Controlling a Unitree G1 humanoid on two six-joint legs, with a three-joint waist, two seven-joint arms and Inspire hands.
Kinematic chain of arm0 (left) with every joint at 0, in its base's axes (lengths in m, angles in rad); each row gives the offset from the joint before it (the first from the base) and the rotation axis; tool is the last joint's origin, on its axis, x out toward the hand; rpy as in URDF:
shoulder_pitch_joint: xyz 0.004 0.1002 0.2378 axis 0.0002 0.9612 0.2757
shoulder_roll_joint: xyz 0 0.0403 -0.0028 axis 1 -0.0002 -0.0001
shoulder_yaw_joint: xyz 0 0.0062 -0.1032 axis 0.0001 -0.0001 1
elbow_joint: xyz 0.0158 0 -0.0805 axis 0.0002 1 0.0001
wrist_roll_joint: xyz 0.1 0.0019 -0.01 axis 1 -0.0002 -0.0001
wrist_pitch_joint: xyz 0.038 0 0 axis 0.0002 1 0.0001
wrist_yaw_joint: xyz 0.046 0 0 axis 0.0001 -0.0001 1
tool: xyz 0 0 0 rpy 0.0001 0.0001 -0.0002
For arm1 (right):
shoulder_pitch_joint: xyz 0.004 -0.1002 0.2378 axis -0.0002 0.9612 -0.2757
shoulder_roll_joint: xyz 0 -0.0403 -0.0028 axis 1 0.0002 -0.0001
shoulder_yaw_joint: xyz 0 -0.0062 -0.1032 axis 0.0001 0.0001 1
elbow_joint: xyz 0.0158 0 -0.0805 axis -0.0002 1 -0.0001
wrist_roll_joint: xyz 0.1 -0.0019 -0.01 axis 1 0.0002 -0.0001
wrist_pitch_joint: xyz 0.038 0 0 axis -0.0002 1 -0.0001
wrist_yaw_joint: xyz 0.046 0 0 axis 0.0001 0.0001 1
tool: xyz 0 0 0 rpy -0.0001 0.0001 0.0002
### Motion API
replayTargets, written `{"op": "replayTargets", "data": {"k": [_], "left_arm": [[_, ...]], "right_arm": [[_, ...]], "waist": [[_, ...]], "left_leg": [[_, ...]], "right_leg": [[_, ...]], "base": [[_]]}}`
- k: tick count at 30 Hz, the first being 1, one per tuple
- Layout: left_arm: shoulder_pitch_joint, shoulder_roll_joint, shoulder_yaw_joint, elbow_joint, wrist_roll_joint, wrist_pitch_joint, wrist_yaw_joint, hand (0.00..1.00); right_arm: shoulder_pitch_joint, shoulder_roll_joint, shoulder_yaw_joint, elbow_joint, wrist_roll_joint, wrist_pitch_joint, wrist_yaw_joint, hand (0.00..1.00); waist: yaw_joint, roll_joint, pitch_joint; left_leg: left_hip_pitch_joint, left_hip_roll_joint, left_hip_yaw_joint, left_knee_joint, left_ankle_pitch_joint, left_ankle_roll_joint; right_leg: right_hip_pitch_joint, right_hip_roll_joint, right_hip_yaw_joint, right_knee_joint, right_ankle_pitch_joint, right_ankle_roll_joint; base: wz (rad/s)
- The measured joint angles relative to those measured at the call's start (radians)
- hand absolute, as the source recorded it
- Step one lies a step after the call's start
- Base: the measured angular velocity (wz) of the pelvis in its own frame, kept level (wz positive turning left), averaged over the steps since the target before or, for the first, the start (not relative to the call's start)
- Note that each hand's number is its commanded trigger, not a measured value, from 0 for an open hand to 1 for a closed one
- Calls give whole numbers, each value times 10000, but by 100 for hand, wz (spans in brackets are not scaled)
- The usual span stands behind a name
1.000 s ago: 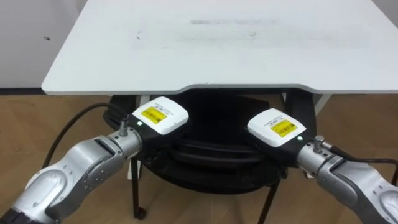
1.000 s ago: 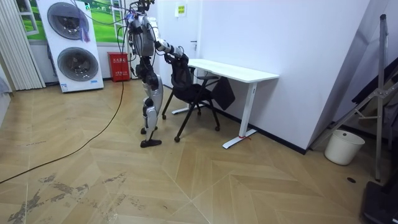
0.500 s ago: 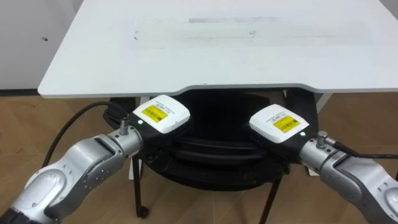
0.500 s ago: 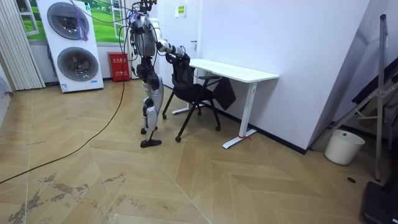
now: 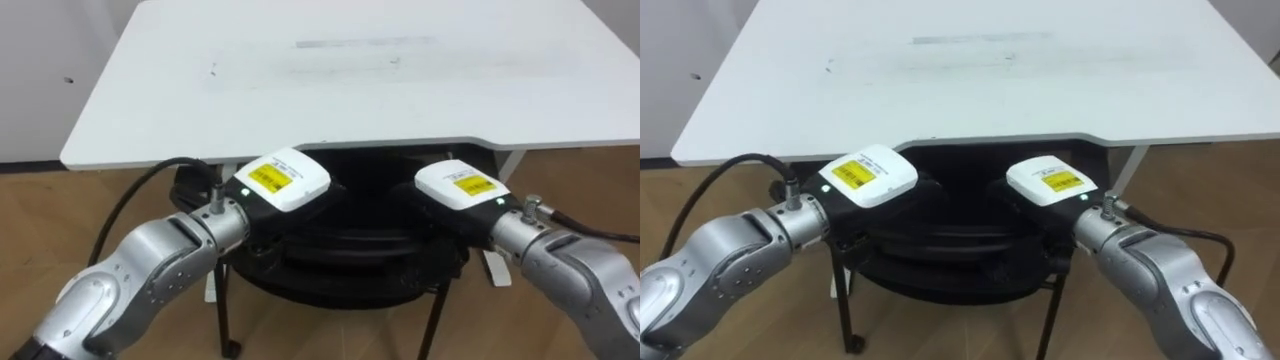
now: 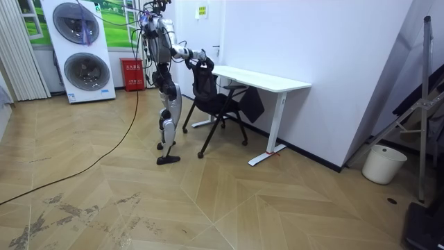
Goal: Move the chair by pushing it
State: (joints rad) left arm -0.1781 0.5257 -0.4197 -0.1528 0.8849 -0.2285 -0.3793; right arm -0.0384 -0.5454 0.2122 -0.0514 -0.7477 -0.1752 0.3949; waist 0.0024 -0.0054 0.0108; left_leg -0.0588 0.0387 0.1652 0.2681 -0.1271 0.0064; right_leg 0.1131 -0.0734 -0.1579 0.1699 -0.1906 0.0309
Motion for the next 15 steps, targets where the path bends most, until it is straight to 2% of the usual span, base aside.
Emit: {"op": "replayTargets", "data": {"k": [4, 8, 12, 15], "left_arm": [[0, -24, 53, -241, -107, 2, -14, 0], [0, -133, 222, -382, -236, 27, -17, 0], [-1, -270, 308, -436, -257, 75, -13, 0], [0, -305, 638, -436, -648, -80, -9, 0]], "right_arm": [[-1, 53, -245, -2, 55, 44, 6, 0], [-6, 312, -536, -8, 504, 164, 16, 0], [-6, 323, -647, -16, 826, 233, 11, 0], [-9, 321, -850, -22, 850, 213, -121, 0]], "waist": [[-4, -29, 14], [5, -36, 19], [5, -34, 18], [31, -34, 18]], "left_leg": [[-1, -10, -2, -27, -2, -3], [0, -21, -18, -68, -3, -8], [3, -32, -15, -111, 2, -14], [10, -39, -7, -146, 3, -18]], "right_leg": [[11, 0, -11, -22, -1, 1], [26, -2, -43, -37, 0, -1], [30, -2, -43, -81, 0, -1], [56, 0, -37, -160, 4, -6]], "base": [[0], [0], [0], [0]]}}
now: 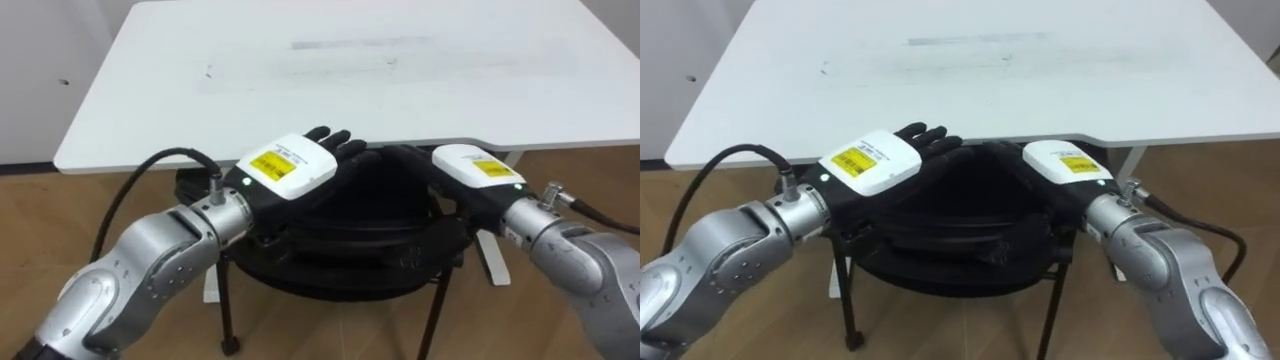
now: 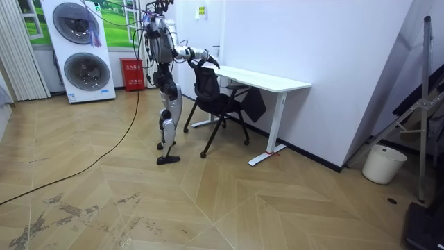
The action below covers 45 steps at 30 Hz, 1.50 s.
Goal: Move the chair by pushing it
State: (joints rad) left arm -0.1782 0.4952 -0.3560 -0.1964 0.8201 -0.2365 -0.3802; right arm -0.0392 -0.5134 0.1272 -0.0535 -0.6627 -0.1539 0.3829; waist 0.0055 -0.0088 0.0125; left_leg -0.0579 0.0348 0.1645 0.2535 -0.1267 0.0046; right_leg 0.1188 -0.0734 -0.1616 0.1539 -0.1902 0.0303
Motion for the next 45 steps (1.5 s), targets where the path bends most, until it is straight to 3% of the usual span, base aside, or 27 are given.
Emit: {"op": "replayTargets", "data": {"k": [3, 6, 8, 9, 11, 12, 13, 17, 20, 25, 29, 30, 34, 36, 38, 39, 41, 43, 44, 45], "left_arm": [[-1, 114, 824, 2, -735, -390, 94, 0], [-91, 320, 2824, -402, -1127, -601, 1135, 0], [-452, 718, 4630, -600, -1412, -724, 2394, 0], [-494, 849, 5094, -603, -1455, -749, 2735, 0], [-425, 1563, 6973, -631, -1859, -815, 4086, 0], [-378, 1706, 7428, -630, -1870, -820, 4397, 0], [-217, 1937, 8346, -629, -1966, -815, 5042, 0], [189, 2152, 10576, -531, -2029, -778, 7343, 0], [819, 2190, 11524, -144, -2034, -698, 8811, 0], [2097, 2171, 12449, 791, -2612, -436, 10709, 0], [2875, 2134, 12983, 1763, -3925, 151, 11857, 0], [3019, 2069, 13041, 1868, -4120, 218, 12029, 0], [3789, 1268, 13064, 2941, -5563, 541, 12982, 0], [4159, 919, 12966, 3581, -6384, 662, 13233, 0], [4451, 410, 12597, 4766, -7952, 816, 13320, 0], [4544, 256, 12451, 5099, -8374, 842, 13314, 0], [5210, -773, 11672, 6310, -9942, 1026, 13192, 0], [5365, -1474, 10887, 7597, -10776, 1188, 12711, 0], [5452, -1872, 10387, 8543, -11257, 1293, 12192, 0], [5477, -2047, 10192, 9005, -11417, 1340, 11926, 0]], "right_arm": [[2, -75, -484, -47, 524, -273, -67, 0], [3, -293, -1603, -877, 879, -459, -588, 0], [-220, -1004, -3007, -1597, 1200, -805, -1419, 0], [-388, -1133, -3342, -1627, 1211, -869, -1692, 0], [-585, -1599, -4995, -1896, 1290, -934, -2832, 0], [-563, -1691, -5400, -1945, 1429, -945, -3085, 0], [-552, -1807, -6163, -1983, 1714, -959, -3587, 0], [-511, -2303, -8030, -1699, 2108, -974, -5461, 0], [-371, -2639, -8736, -1235, 2597, -934, -6987, 0], [418, -2678, -10054, -773, 3177, -931, -9268, 0], [1034, -2715, -11400, 180, 4767, -624, -11138, 0], [1159, -2714, -11519, 306, 5051, -607, -11380, 0], [2125, -2552, -11737, 1248, 6593, -344, -12636, 0], [2801, -1875, -11693, 1302, 7232, -178, -13025, 0], [3418, -745, -11278, 1839, 8067, -29, -13425, 0], [3603, -438, -11119, 2023, 8268, 48, -13465, 0], [4217, 985, -9998, 2549, 8995, 429, -13257, 0], [4505, 1839, -8986, 3738, 9315, 621, -12757, 0], [4550, 2160, -8362, 4923, 9618, 845, -12197, 0], [4548, 2279, -8116, 5517, 9787, 945, -11901, 0]], "waist": [[25, -3, 1], [-53, 5, -4], [-38, 2, -4], [-59, 1, -5], [-171, -5, -3], [-195, -2, -5], [-255, 15, -15], [-392, 59, -48], [-548, 91, -82], [-646, 112, -111], [-674, 179, -263], [-682, 180, -269], [-784, 348, -246], [-804, 367, -237], [-599, 382, -234], [-529, 389, -231], [-471, 385, -233], [-404, 401, -213], [-375, 350, -236], [-339, 332, -247]], "left_leg": [[9, 3, 36, -33, 5, -9], [2, 3, 33, -42, -1, -18], [216, -2, 119, -188, -15, -40], [264, 7, 161, -196, -31, -61], [299, 45, 222, -214, -77, -100], [314, 49, 225, -223, -86, -111], [342, 53, 229, -253, -99, -120], [352, 46, 256, -317, -100, -122], [363, 48, 285, -331, -99, -123], [417, 48, 394, -299, -104, -120], [493, 64, 475, -247, -168, -129], [522, 63, 490, -253, -171, -129], [628, 64, 553, -329, -168, -128], [635, 69, 561, -342, -168, -131], [695, 98, 707, -420, -168, -148], [681, 107, 747, -431, -169, -151], [650, 103, 815, -525, -166, -157], [605, 105, 810, -510, -187, -175], [621, 99, 809, -527, -204, -185], [646, 93, 808, -537, -213, -187]], "right_leg": [[-28, 3, 68, 5, 4, -7], [-61, 7, 193, 6, 8, -12], [40, 2, 236, -2, 9, -11], [68, 2, 250, -6, 9, -10], [77, 18, 236, -18, 10, -12], [76, 22, 234, -11, 10, -12], [77, 26, 240, -11, 10, -11], [41, 26, 236, -14, 8, -9], [35, 27, 269, -15, 7, -8], [47, 8, 390, -52, -66, -9], [85, 18, 518, -39, -106, 2], [97, 14, 543, -28, -110, 8], [97, 20, 695, 8, -116, 19], [59, 35, 714, 85, -148, 4], [-69, 51, 887, 234, -206, -15], [-130, 55, 935, 271, -210, -17], [-285, 47, 1062, 354, -227, -19], [-318, 45, 1069, 330, -227, -20], [-300, 33, 1060, 319, -228, -19], [-265, 27, 1058, 315, -227, -19]], "base": [[-4], [-7], [-15], [-15], [-8], [-4], [-5], [-2], [-1], [-6], [-7], [-9], [-9], [-8], [-20], [-24], [-16], [-3], [0], [0]]}}
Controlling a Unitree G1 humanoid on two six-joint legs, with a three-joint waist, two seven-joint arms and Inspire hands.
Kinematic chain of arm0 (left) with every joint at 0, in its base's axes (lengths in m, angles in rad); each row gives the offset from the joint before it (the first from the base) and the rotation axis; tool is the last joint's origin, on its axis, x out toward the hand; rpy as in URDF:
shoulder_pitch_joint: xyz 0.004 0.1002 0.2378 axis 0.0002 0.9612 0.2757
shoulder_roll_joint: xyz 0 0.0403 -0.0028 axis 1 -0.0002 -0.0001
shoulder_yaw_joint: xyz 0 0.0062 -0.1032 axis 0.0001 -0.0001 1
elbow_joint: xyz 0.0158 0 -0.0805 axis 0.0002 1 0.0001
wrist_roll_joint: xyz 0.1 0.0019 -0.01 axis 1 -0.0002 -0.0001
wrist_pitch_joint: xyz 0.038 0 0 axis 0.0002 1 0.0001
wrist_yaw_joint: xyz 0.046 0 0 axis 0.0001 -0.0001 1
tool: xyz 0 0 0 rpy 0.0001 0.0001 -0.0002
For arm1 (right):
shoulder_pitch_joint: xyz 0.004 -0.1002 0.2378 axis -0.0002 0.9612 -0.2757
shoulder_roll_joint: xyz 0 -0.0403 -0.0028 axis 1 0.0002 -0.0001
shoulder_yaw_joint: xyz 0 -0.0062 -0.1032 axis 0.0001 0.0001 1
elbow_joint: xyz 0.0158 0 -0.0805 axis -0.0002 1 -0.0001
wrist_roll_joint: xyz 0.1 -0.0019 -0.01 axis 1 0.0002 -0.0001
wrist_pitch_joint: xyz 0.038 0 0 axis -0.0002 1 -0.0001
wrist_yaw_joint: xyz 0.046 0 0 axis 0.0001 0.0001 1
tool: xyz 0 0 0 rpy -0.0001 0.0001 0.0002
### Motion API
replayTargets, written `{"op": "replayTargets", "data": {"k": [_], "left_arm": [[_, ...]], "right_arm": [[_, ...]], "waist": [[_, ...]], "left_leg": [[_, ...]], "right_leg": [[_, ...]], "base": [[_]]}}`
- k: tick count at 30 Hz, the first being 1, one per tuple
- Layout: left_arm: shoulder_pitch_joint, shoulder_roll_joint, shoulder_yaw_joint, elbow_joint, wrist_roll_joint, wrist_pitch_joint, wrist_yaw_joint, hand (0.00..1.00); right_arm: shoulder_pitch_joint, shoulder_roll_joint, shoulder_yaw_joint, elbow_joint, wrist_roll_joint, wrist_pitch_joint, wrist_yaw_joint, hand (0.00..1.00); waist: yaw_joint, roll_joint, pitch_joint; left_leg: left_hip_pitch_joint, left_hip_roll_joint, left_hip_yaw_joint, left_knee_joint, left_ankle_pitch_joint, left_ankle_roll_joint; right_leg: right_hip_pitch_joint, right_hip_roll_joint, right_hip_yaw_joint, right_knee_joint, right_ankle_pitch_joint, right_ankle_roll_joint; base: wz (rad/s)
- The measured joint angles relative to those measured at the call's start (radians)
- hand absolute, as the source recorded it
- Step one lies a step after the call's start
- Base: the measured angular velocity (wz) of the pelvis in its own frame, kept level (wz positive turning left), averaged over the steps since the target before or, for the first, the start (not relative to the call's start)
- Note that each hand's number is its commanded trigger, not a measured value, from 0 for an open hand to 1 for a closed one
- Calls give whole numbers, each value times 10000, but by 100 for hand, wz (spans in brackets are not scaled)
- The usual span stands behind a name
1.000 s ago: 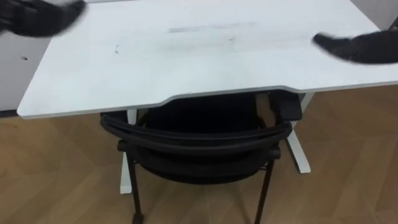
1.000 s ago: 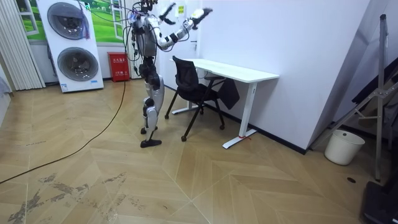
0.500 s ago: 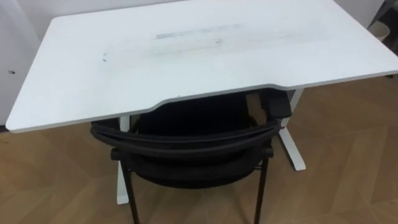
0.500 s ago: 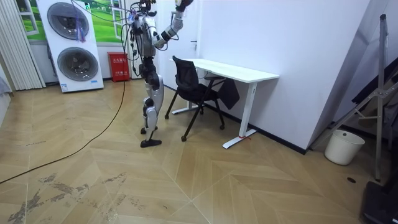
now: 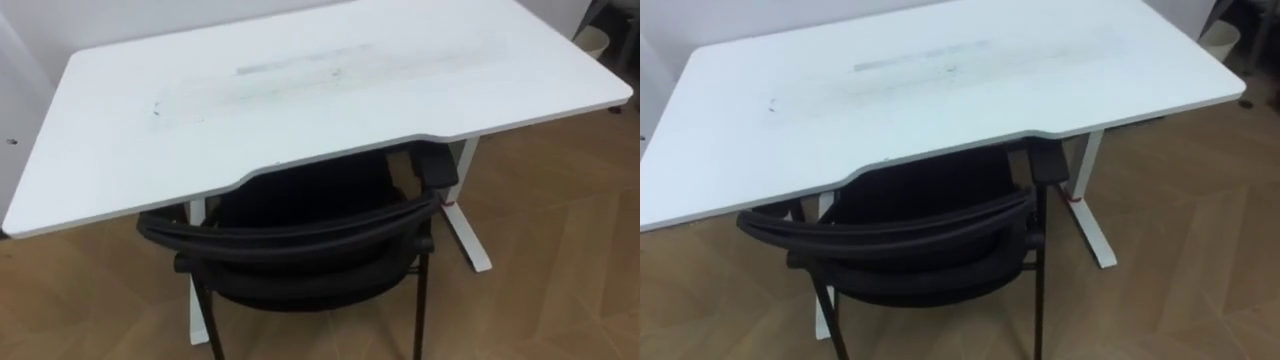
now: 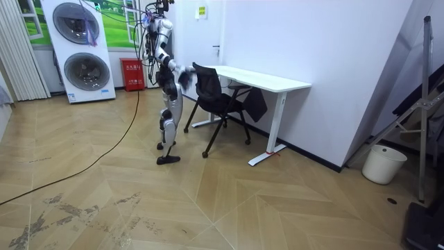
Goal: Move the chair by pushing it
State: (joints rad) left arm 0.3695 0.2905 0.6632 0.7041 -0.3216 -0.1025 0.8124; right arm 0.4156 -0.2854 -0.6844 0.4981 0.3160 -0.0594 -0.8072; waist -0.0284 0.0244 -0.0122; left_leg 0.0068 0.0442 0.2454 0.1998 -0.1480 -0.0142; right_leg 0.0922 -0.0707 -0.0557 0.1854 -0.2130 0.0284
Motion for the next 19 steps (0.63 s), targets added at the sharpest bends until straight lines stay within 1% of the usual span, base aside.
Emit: {"op": "replayTargets", "data": {"k": [1, 2, 3, 4, 5, 6, 7, 8, 9, 10, 12, 13, 14, 15, 17, 18, 19], "left_arm": [[47, -356, -228, 902, -36, 104, -493, 0], [280, -684, -482, 1647, -8, 127, -961, 0], [397, -829, -519, 1988, 9, 131, -1198, 0], [600, -1040, -587, 2721, 64, 171, -1648, 0], [746, -1159, -613, 3390, 155, 217, -2065, 0], [807, -1191, -650, 3655, 214, 275, -2257, 0], [885, -1213, -906, 4008, 251, 386, -2626, 0], [1017, -1220, -1312, 4208, 509, 534, -2978, 0], [1030, -1221, -1560, 4283, 611, 592, -3164, 0], [919, -1222, -1921, 4511, 882, 627, -3540, 0], [497, -1232, -2663, 4728, 1519, 883, -4328, 0], [351, -1241, -2900, 4736, 1651, 960, -4497, 0], [48, -1252, -3399, 4765, 1911, 1067, -4806, 0], [-108, -1260, -3620, 4771, 2104, 1109, -4945, 0], [-1000, -1281, -4213, 4694, 3123, 1357, -5449, 0], [-1094, -1281, -4392, 4671, 3285, 1400, -5545, 0], [-1535, -1292, -4730, 4549, 3638, 1476, -5718, 0]], "right_arm": [[-2, 260, 295, 1158, 314, 144, 584, 0], [-3, 419, 613, 2186, 658, 242, 1215, 0], [1, 471, 768, 2688, 766, 278, 1549, 0], [6, 548, 1040, 3693, 754, 304, 2241, 0], [13, 587, 1318, 4626, 745, 340, 2995, 0], [27, 601, 1520, 5005, 749, 388, 3341, 0], [41, 644, 1984, 5568, 746, 464, 3989, 0], [-16, 707, 2440, 5937, 688, 537, 4593, 0], [-64, 739, 2644, 6125, 610, 592, 4858, 0], [-252, 788, 2951, 6519, 365, 694, 5310, 0], [-840, 860, 3507, 7208, -74, 843, 6136, 0], [-982, 869, 3673, 7290, -132, 856, 6303, 0], [-1315, 882, 3982, 7352, -263, 973, 6612, 0], [-1429, 889, 4116, 7393, -352, 1035, 6766, 0], [-2022, 976, 4561, 7428, -665, 1209, 7261, 0], [-2172, 998, 4702, 7413, -628, 1241, 7361, 0], [-2506, 1072, 4935, 7411, -515, 1245, 7595, 0]], "waist": [[28, -47, -22], [57, -56, -24], [82, -68, -19], [70, -61, -21], [51, -57, -22], [67, -63, -21], [84, -65, -19], [72, -67, -16], [64, -67, -14], [65, -69, -9], [45, -88, -6], [38, -94, -3], [13, -112, 3], [11, -129, 10], [15, -254, 42], [37, -292, 62], [-14, -353, 103]], "left_leg": [[77, -12, -16, -21, -34, -7], [164, -17, -24, -13, -85, -19], [206, -28, -21, -11, -108, -25], [261, -32, -27, 36, -173, -38], [271, -35, -63, 72, -221, -43], [300, -43, -75, 72, -224, -45], [346, -49, -93, 64, -233, -57], [387, -54, -100, 63, -242, -66], [386, -54, -112, 66, -244, -65], [379, -53, -127, 64, -241, -64], [379, -48, -137, 93, -241, -62], [365, -51, -144, 149, -244, -57], [288, -60, -198, 225, -257, -38], [262, -67, -212, 235, -255, -35], [206, -88, -265, 246, -251, -31], [198, -88, -264, 247, -251, -31], [156, -87, -279, 265, -253, -30]], "right_leg": [[113, -12, -46, -27, -1, 2], [193, -28, -97, -40, -25, 4], [243, -38, -97, -69, -55, 4], [354, -43, -92, -183, -78, 1], [411, -54, -140, -174, -120, 4], [433, -62, -159, -169, -136, 6], [486, -67, -171, -170, -159, 2], [541, -76, -208, -159, -191, -2], [555, -80, -237, -154, -200, -5], [557, -81, -257, -152, -202, -5], [560, -76, -262, -137, -201, -5], [559, -81, -279, -137, -199, -1], [532, -82, -308, -135, -193, 9], [521, -82, -319, -139, -189, 16], [496, -82, -331, -148, -184, 24], [491, -79, -331, -153, -184, 25], [476, -74, -358, -173, -178, 25]], "base": [[0], [0], [0], [5], [6], [8], [5], [5], [6], [5], [0], [5], [7], [11], [5], [0], [0]]}}
